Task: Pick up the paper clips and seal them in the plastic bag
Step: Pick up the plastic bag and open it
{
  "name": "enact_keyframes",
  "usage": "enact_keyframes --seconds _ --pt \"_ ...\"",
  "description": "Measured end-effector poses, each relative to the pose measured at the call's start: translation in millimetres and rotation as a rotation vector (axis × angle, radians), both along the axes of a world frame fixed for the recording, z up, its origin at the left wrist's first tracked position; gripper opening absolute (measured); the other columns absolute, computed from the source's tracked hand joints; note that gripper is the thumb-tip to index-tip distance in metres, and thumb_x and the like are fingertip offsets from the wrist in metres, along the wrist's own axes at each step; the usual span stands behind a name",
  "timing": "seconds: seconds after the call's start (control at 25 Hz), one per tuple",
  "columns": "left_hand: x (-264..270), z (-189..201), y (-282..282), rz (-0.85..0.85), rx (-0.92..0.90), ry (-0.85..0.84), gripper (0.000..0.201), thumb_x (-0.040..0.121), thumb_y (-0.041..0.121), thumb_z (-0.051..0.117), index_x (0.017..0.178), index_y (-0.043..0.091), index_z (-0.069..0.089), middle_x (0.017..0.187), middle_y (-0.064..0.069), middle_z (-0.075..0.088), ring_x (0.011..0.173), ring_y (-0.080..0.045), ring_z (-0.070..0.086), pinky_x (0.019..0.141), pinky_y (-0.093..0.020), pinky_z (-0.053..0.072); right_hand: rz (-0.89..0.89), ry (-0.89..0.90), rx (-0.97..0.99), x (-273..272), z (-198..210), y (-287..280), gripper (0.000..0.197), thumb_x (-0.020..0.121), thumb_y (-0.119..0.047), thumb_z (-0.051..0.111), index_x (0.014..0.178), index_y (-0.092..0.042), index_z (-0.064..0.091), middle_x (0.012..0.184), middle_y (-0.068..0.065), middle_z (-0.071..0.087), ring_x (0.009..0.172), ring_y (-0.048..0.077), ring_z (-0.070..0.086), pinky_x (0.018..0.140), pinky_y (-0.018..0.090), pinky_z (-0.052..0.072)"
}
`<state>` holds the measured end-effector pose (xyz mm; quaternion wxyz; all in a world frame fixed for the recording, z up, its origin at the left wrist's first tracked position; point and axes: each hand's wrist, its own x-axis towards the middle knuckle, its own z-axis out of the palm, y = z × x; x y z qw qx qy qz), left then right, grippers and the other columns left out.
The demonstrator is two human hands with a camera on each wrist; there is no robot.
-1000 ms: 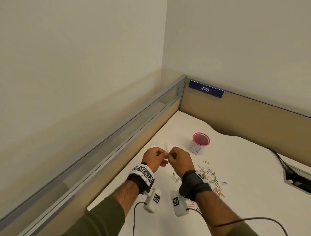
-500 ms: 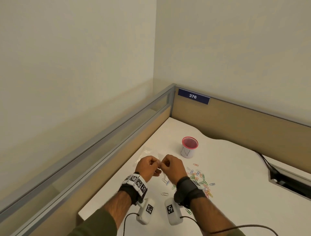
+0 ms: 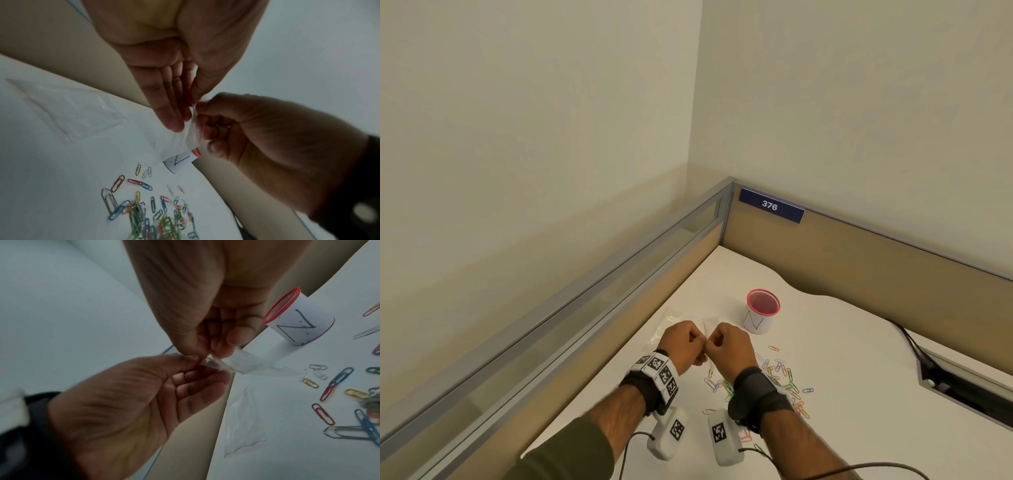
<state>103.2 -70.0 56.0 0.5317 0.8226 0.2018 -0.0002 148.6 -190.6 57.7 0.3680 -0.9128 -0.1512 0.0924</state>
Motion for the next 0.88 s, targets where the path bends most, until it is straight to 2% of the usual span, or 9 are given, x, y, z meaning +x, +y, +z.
enact_keyframes --seconds 0.08,0.2,0.28,0.4,0.52,0.68,0.76,0.8,0.88 --pt "2 3 -2 -0.017 0.144 0.03 0.011 0.1 0.015 0.052 0.093 0.011 0.06 0.085 -0.006 0.073 0.07 -0.013 0.071 0.065 -0.023 0.058 -0.038 0.027 -0.021 1 -1 6 0.013 0.082 -0.02 0.062 0.071 -0.018 0.055 0.068 -0.002 0.058 0.063 0.014 0.051 0.066 0.03 0.052" --pt "4 4 0 -0.031 0.264 0.05 0.011 0.095 0.015 0.053 0.085 0.016 0.052 0.09 -0.008 0.07 0.08 -0.021 0.072 0.072 -0.035 0.061 -0.094 0.012 -0.032 10 1 8 0.016 0.079 -0.017 0.062 0.068 -0.018 0.05 0.064 -0.001 0.053 0.059 0.015 0.047 0.063 0.032 0.05" --pt "2 3 3 -0.051 0.282 0.05 0.016 0.092 0.016 0.055 0.079 0.02 0.048 0.083 -0.005 0.067 0.074 -0.02 0.067 0.069 -0.034 0.057 -0.12 0.014 -0.036 16 1 6 0.015 0.078 -0.019 0.062 0.069 -0.019 0.05 0.064 -0.001 0.052 0.058 0.015 0.046 0.063 0.034 0.051" --pt "-1 3 1 -0.096 0.319 0.019 0.02 0.092 0.016 0.057 0.077 0.022 0.046 0.078 0.003 0.055 0.065 -0.011 0.049 0.063 -0.024 0.046 -0.041 0.023 -0.125 16 -1 5 0.012 0.081 -0.03 0.063 0.083 -0.023 0.054 0.075 -0.002 0.06 0.066 0.015 0.054 0.066 0.034 0.052" --pt "0 1 2 -0.122 0.33 0.009 0.023 0.09 0.015 0.059 0.074 0.023 0.043 0.082 0.003 0.05 0.066 -0.009 0.045 0.063 -0.021 0.04 0.016 0.016 -0.239 15 -4 3 0.017 0.084 -0.032 0.063 0.097 -0.025 0.055 0.092 -0.001 0.066 0.078 0.018 0.061 0.07 0.027 0.05" --pt "-2 -9 15 -0.132 0.342 0.015 0.022 0.087 0.026 0.062 0.075 0.021 0.044 0.087 0.002 0.051 0.072 -0.014 0.049 0.076 -0.037 0.054 -0.062 -0.017 -0.249 25 -2 -11 0.007 0.09 -0.022 0.054 0.094 -0.021 0.06 0.09 0.001 0.065 0.08 0.02 0.061 0.078 0.03 0.054" --pt "-7 -17 21 -0.116 0.265 -0.052 0.03 0.082 0.044 0.073 0.096 0.027 0.053 0.107 0.006 0.058 0.092 -0.012 0.059 0.089 -0.039 0.056 -0.055 -0.001 -0.227 30 -3 -16 0.008 0.088 -0.019 0.054 0.09 -0.02 0.061 0.091 0.001 0.065 0.081 0.021 0.061 0.077 0.03 0.052" --pt "-9 -19 22 -0.144 0.252 -0.065 0.055 0.074 0.052 0.08 0.117 0.031 0.052 0.126 0.008 0.056 0.112 -0.012 0.058 0.099 -0.038 0.053 -0.047 0.009 -0.208 31 -3 -17 0.008 0.087 -0.018 0.054 0.088 -0.02 0.062 0.092 0.002 0.066 0.082 0.021 0.062 0.077 0.031 0.053" --pt "-8 -22 21 -0.253 0.326 -0.015 0.112 0.06 0.058 0.088 0.151 0.034 0.026 0.159 0.008 0.032 0.145 -0.015 0.034 0.118 -0.042 0.037 -0.014 0.045 -0.139 32 -5 -16 0.009 0.088 -0.018 0.056 0.087 -0.021 0.064 0.094 0.002 0.068 0.081 0.022 0.064 0.081 0.035 0.056"
